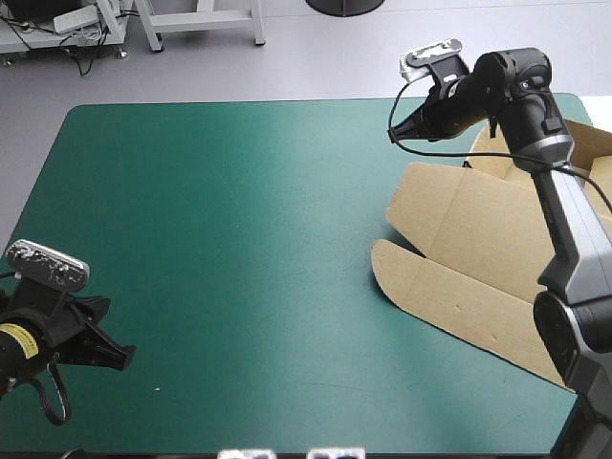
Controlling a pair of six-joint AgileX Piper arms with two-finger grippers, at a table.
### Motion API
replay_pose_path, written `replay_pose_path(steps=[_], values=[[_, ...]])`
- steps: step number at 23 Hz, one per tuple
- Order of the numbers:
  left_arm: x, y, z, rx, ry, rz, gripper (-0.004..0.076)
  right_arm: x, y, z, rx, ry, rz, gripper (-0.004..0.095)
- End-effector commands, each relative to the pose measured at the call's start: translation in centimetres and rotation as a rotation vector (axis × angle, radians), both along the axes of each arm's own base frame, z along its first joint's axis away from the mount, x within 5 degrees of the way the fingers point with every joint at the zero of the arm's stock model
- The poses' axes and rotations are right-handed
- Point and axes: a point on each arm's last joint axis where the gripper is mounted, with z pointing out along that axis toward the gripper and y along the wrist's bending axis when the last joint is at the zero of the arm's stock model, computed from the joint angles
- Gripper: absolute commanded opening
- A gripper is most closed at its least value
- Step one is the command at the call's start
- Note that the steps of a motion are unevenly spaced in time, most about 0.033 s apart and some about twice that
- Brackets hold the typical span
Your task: Fold the box
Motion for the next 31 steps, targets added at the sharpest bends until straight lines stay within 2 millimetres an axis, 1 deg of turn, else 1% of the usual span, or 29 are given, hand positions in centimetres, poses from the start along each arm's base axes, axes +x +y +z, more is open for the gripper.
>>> replay_pose_path(steps=[1, 2, 3, 4, 7, 12, 15, 19, 20, 21, 22, 23, 25, 27, 31], values=[[-0.3, 0.1, 0.4, 0.001, 0.025, 0.016, -0.0009, -3.4, -1.5, 1.9, -0.053, -0.033, -0.016, -0.0014], [-0.3, 0.1, 0.4, 0.0, 0.023, 0.015, -0.0009, -3.8, -1.8, 1.1, -0.081, -0.003, -0.022, -0.0014], [-0.2, 0.1, 0.4, 0.0, 0.021, 0.015, -0.0009, -4.7, -2.3, 0.7, -0.116, 0.011, -0.033, -0.0014], [-0.2, 0.1, 0.4, -0.001, 0.019, 0.015, -0.0009, -5.4, -2.6, -0.2, -0.139, 0.042, -0.035, -0.0014], [-0.2, 0.1, 0.4, -0.001, 0.02, 0.015, -0.0009, -8.4, -3.6, -1.8, -0.177, 0.105, -0.037, -0.0014], [-0.3, 0.1, 0.4, -0.01, 0.027, 0.023, -0.0009, -14.4, -5.1, -4.1, -0.196, 0.173, -0.032, -0.0014], [-0.3, 0.0, 0.3, -0.016, 0.032, 0.019, -0.0009, -18.2, -6.0, -5.2, -0.179, 0.154, -0.049, -0.0014], [-0.2, -0.3, -0.8, -0.025, 0.077, 0.006, -0.0009, -22.5, -7.0, -6.1, -0.14, 0.104, -0.082, -0.0014], [-0.1, -0.4, -1.1, -0.026, 0.089, 0.004, -0.0009, -23.3, -7.2, -6.3, -0.132, 0.097, -0.09, -0.0014], [0.0, -0.5, -1.8, -0.023, 0.118, 0.001, -0.0009, -25.1, -7.7, -6.8, -0.13, 0.09, -0.091, -0.0014], [0.0, -0.5, -2.2, -0.022, 0.129, -0.001, -0.0009, -25.8, -7.9, -6.8, -0.128, 0.087, -0.092, -0.0014], [0.0, -0.7, -3.0, -0.023, 0.161, -0.006, -0.0009, -27.0, -8.2, -7.1, -0.129, 0.097, -0.095, -0.0014], [0.0, -1.0, -3.9, -0.039, 0.203, -0.018, -0.0009, -27.9, -8.4, -7.6, -0.122, 0.097, -0.105, -0.0014], [-0.1, -1.3, -4.2, -0.058, 0.225, -0.028, -0.0009, -28.3, -8.5, -8.2, -0.117, 0.109, -0.116, -0.0014], [0.0, -1.3, -4.6, -0.053, 0.236, -0.027, -0.0009, -28.3, -8.5, -8.7, -0.119, 0.126, -0.12, -0.0014]])
